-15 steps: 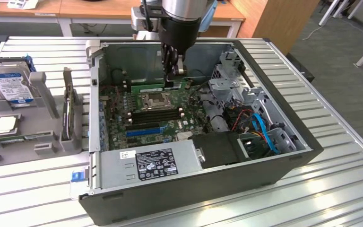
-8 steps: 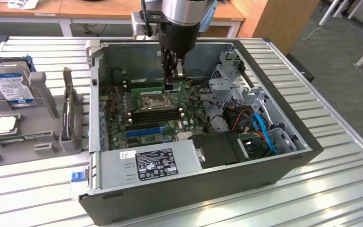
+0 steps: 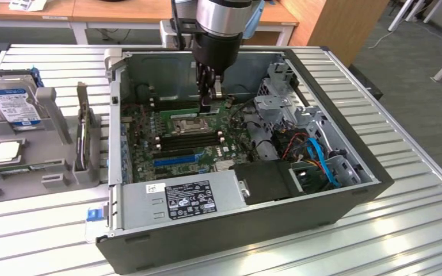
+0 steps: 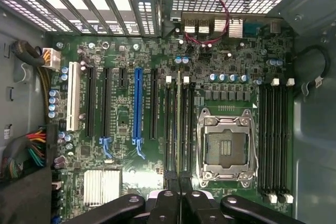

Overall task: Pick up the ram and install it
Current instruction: 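Insert the ram into the slot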

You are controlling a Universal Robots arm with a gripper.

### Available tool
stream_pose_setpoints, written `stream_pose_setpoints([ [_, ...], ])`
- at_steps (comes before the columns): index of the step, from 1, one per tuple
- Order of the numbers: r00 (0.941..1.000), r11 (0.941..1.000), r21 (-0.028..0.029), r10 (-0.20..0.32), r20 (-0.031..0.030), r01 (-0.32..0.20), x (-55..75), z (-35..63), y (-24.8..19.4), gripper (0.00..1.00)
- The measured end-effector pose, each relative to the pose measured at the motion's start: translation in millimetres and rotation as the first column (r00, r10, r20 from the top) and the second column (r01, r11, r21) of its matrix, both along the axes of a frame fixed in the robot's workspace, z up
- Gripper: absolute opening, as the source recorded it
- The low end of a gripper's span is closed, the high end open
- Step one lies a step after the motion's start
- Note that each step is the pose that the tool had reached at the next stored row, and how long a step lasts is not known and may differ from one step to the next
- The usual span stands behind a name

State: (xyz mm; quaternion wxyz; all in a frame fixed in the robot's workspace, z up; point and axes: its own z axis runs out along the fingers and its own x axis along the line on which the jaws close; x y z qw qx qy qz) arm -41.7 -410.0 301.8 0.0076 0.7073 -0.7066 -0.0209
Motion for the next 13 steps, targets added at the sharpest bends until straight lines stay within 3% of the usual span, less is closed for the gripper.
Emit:
stream_pose_setpoints([
  [13,1.0000,1.0000,0.0000,0.000,0.0001,0.000,0.0,-12.7,0.0,0.12],
])
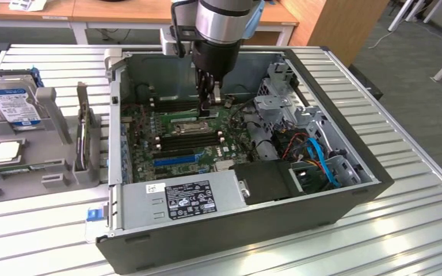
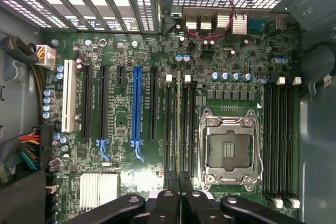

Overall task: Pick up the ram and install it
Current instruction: 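Insert the ram into the slot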

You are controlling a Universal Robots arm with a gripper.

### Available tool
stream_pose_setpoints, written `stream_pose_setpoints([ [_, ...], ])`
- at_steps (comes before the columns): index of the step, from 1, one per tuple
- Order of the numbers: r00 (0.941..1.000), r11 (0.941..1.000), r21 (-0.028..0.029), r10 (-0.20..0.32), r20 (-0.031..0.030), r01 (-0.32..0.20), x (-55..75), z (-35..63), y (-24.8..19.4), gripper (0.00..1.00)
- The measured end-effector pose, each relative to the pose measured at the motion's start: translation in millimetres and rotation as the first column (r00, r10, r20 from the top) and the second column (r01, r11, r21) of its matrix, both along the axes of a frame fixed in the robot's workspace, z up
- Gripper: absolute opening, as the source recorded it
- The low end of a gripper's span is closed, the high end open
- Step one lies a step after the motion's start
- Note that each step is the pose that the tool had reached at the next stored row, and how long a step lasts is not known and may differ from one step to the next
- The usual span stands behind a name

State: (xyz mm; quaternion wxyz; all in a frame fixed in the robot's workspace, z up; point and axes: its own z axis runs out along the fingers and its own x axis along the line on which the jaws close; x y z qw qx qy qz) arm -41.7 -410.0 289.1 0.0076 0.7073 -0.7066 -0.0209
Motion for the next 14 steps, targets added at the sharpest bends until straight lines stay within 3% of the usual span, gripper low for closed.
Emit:
stream_pose_setpoints([
  [14,1.0000,1.0000,0.0000,0.000,0.0001,0.000,0.0,-13.9,0.0,0.12],
])
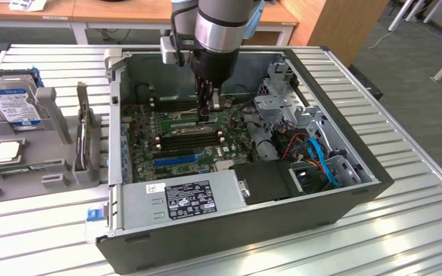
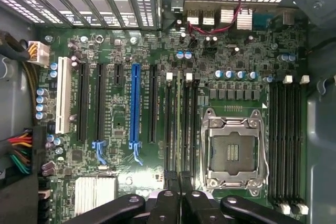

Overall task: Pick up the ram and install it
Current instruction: 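Insert the ram into the slot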

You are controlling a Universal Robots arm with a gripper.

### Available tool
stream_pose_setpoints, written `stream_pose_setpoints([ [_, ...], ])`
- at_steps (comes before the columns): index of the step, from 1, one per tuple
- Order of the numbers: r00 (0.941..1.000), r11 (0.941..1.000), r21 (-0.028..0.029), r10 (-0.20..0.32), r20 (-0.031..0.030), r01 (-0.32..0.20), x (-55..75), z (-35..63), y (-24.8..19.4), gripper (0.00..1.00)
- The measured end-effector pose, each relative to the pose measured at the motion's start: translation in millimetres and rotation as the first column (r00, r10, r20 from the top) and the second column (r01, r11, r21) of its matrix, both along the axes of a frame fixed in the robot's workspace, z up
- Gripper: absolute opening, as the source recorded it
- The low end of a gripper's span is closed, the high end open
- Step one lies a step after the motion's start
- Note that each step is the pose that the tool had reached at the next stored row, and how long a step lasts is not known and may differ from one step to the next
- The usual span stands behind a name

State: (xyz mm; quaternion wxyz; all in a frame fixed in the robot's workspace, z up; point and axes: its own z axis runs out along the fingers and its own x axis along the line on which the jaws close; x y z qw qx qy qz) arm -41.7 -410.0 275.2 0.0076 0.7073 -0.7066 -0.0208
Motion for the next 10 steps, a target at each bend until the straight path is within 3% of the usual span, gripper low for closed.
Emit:
stream_pose_setpoints([
  [10,1.0000,1.0000,0.0001,0.000,0.0000,0.000,0.0,-9.3,0.0,0.12],
])
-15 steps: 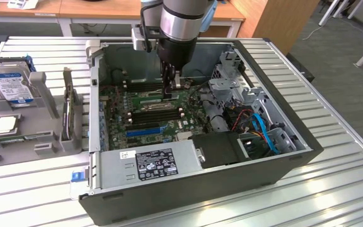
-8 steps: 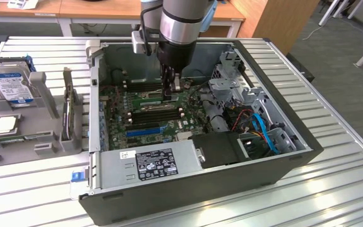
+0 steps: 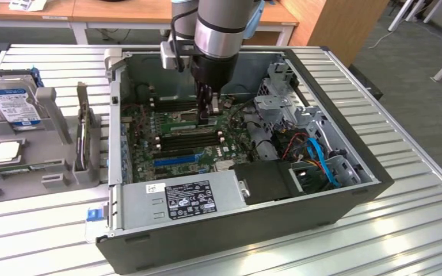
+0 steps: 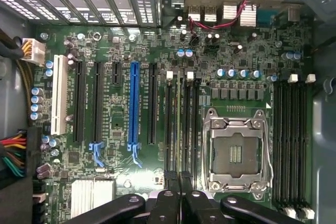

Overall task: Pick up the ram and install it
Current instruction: 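Insert the ram into the slot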

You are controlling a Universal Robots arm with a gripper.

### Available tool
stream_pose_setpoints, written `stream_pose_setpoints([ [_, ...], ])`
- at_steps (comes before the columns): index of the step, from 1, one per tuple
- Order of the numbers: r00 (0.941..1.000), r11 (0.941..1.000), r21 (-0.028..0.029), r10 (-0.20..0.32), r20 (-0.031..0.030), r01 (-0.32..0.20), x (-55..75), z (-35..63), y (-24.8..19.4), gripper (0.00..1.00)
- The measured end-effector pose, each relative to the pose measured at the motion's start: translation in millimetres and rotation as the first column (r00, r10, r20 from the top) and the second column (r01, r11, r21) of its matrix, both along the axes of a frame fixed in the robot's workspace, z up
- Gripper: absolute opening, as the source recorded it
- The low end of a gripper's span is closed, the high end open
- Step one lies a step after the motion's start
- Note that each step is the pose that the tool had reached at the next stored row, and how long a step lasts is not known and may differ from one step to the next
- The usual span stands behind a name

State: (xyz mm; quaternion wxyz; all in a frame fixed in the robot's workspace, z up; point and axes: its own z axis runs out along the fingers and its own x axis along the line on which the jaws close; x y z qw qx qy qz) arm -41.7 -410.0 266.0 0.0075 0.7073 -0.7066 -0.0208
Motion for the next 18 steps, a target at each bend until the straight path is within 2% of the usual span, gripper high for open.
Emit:
stream_pose_setpoints([
  [8,1.0000,1.0000,0.0000,0.000,0.0000,0.000,0.0,-6.1,0.0,0.12],
  [18,1.0000,1.0000,-0.0001,0.000,0.0000,0.000,0.0,-6.2,0.0,0.12],
])
